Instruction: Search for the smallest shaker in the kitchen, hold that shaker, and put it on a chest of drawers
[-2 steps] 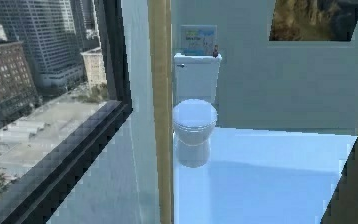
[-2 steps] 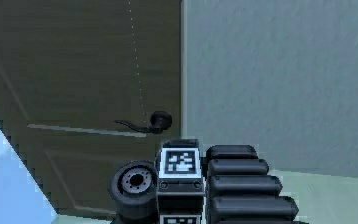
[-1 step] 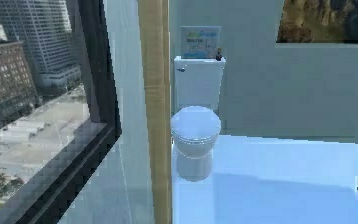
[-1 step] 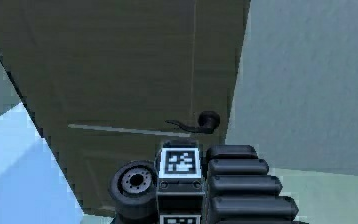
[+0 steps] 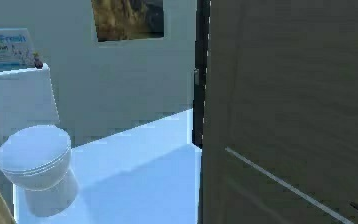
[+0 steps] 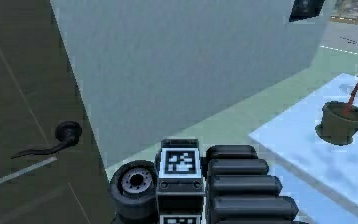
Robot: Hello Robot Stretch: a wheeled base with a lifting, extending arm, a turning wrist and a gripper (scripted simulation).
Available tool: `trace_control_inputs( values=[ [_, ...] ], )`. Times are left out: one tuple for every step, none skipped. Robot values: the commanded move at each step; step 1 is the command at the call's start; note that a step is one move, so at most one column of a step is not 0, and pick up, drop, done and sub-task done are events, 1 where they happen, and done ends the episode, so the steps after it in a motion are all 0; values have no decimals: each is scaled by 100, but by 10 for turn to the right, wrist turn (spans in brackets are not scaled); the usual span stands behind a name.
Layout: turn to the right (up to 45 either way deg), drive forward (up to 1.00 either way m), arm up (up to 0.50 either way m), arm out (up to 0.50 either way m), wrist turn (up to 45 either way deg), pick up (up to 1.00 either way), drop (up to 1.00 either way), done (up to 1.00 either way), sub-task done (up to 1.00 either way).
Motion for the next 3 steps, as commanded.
trace_control_inputs(
  values=[
    [450, 0, 0, 0, 0, 0, 0, 0, 0],
    [120, 0, 0, 0, 0, 0, 0, 0, 0],
    [0, 10, 0, 0, 0, 0, 0, 0, 0]
  ],
)
